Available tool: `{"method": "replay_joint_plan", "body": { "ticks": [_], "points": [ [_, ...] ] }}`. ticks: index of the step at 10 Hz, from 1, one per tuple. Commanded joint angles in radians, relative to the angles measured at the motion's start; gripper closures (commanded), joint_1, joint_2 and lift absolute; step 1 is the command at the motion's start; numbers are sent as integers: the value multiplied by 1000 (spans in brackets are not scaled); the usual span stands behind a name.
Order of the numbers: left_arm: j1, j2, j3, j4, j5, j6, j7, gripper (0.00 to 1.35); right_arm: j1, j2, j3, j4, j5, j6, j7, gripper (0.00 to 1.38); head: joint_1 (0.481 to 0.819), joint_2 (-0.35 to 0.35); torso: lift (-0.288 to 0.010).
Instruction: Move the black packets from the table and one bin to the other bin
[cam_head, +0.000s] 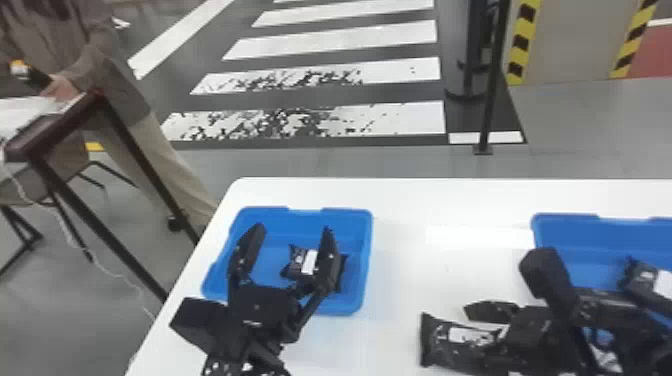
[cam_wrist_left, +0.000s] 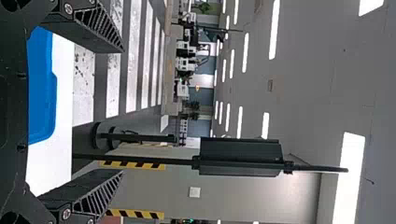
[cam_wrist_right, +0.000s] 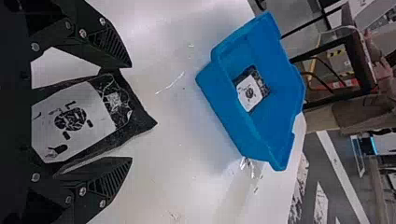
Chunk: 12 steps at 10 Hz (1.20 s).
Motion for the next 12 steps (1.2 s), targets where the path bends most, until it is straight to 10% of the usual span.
{"method": "replay_joint_plan", "body": {
  "ticks": [1,5,7,12],
  "points": [
    [0,0,1,0,-2,0,0,116,-16,-3,23,-10,29,56,1,369,695,235,-110],
    [-2,0,-1,2,-2,-2,3,116,-51,-6,61,27,47,115,15,567,695,233,-110],
    [-2,0,-1,2,0,-2,3,116,-51,-6,61,20,61,140,12,1029,695,228,-110],
    [0,0,1,2,-2,-10,3,116,53,-4,-82,-189,31,64,-46,1036,695,234,-110]
  ]
}}
